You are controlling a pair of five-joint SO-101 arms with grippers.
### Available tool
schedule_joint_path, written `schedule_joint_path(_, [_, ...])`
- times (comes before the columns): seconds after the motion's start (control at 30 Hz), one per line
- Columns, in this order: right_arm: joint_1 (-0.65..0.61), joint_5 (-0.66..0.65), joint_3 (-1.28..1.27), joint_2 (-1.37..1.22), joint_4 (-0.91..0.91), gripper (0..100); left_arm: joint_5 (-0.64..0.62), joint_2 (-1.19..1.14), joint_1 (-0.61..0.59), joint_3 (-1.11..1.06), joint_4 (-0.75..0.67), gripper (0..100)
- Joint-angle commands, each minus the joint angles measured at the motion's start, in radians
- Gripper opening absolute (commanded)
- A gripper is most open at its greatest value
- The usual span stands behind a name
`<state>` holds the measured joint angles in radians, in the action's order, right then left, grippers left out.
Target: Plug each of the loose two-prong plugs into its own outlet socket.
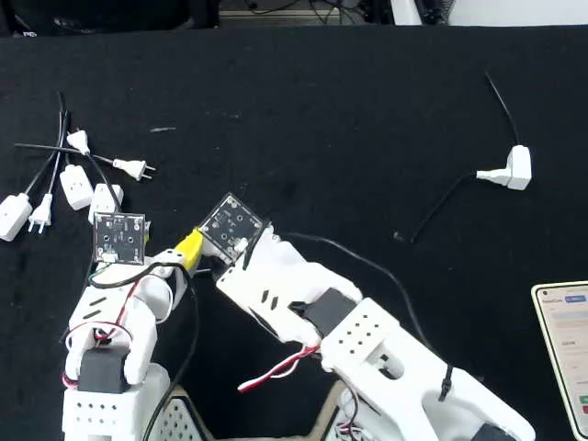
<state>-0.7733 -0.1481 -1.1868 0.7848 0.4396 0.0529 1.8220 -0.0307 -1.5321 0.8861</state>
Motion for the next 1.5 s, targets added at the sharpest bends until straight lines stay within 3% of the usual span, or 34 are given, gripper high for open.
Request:
schedule_joint_path(0.0, [-0.015,0.037,0.001,0.051,-0.052,1.0,0.012,-0.011,-0.005,-0.002,-0.008,28])
schedule_joint_path(1.47, [0.0,0.037,-0.07,0.173,-0.048,1.0,0.012,-0.009,-0.028,-0.002,-0.005,28])
